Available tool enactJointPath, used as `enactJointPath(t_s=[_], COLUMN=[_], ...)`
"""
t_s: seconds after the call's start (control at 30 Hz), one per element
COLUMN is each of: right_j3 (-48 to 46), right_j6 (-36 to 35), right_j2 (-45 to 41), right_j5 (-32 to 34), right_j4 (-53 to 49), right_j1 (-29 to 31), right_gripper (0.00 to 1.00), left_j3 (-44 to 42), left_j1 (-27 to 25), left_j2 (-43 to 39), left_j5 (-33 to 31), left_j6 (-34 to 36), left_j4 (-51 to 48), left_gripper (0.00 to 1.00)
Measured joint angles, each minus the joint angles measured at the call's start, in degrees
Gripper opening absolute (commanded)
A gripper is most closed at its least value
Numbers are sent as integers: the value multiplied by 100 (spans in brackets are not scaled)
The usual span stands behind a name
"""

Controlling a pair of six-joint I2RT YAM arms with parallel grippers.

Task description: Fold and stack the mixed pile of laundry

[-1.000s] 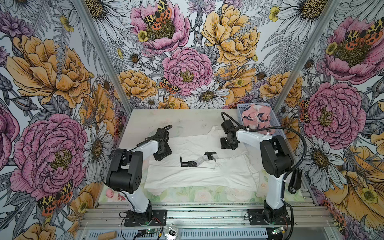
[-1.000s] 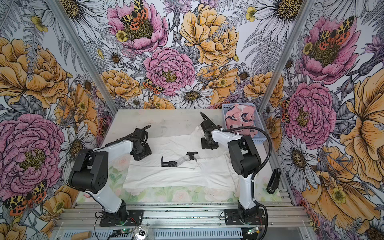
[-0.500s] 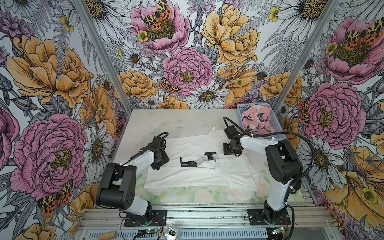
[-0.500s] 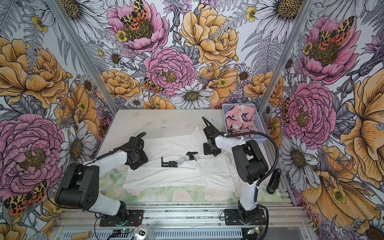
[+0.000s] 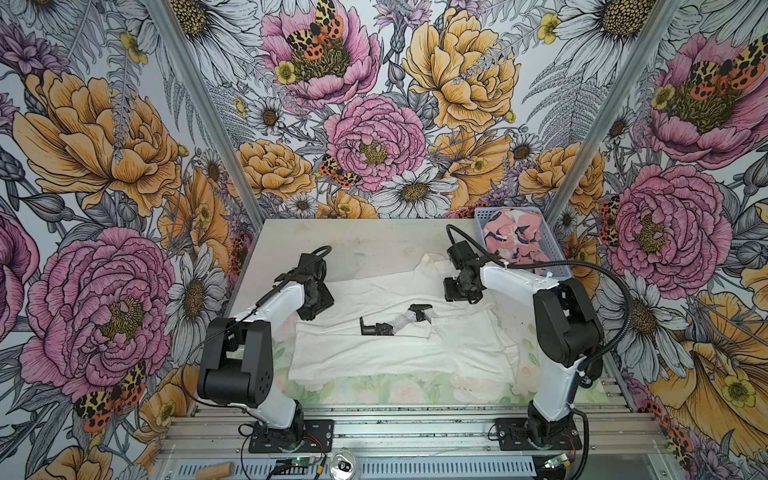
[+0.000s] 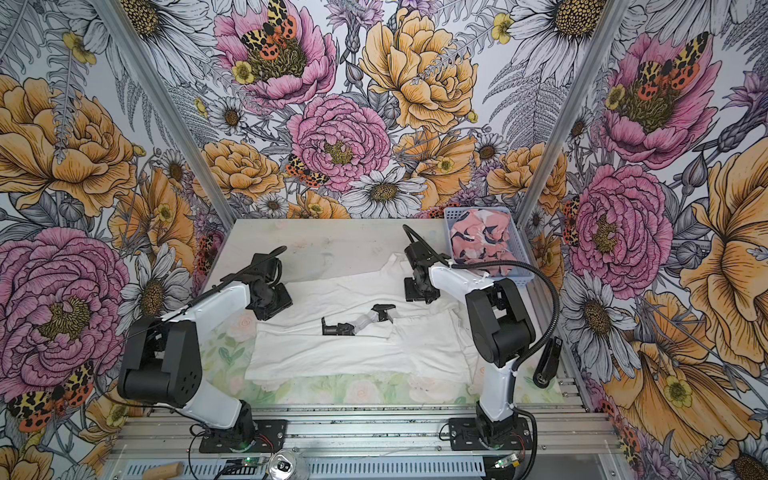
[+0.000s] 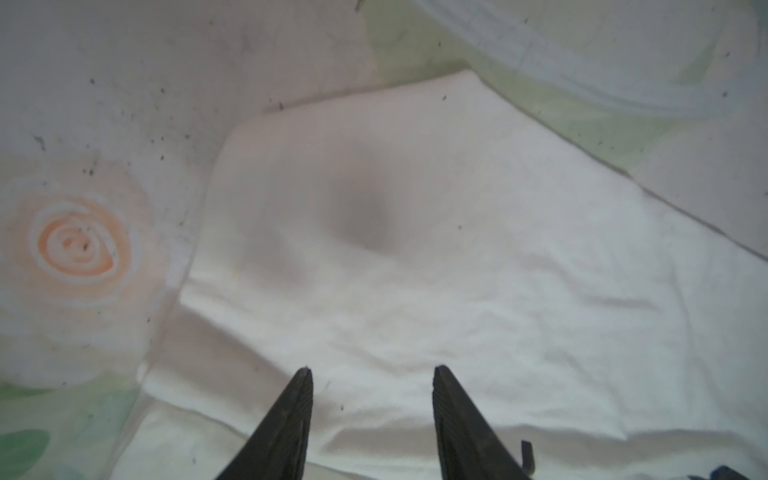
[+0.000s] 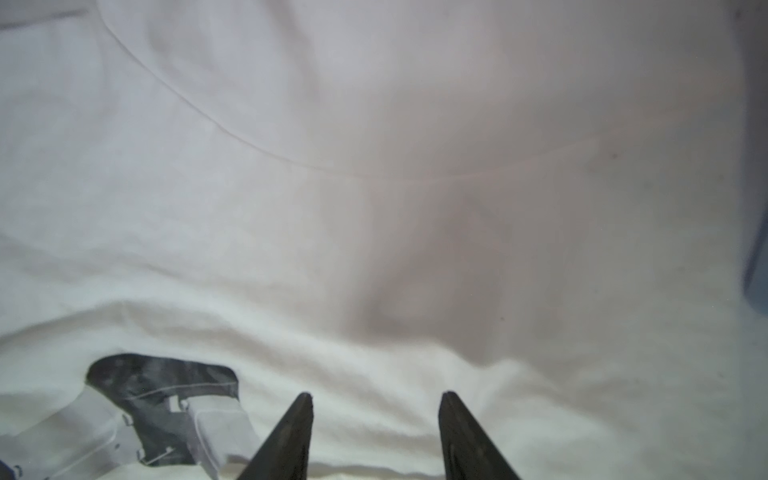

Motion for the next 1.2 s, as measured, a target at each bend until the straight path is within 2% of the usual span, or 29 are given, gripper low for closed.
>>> enactJointPath(t_s=[0.2, 0.33, 0.73, 0.9, 1.03, 1.2], right_j3=[809, 868, -334, -466, -417, -184], right_j6=[-24, -66, -170, -190, -210, -210], right_j2=[715, 1023, 256, 142, 133, 109], right_j5=[24, 28, 114, 111, 109, 105], right_j4=[28, -4, 280, 247, 74, -286], right_j1=[0, 0, 11, 11, 11, 11], right_gripper=[52, 52, 51, 51, 51, 51], left_j3=[109, 17, -990, -1156, -901, 70], left_j1=[35, -22, -332, -389, -238, 507], left_j2=[756, 708, -153, -391, -420, -385], left_j5=[-4, 7, 136, 284, 380, 385], left_j6=[192, 181, -164, -328, -284, -4], left_j4=[140, 306, 619, 516, 81, -79], left_gripper=[48, 48, 48, 51, 53, 53])
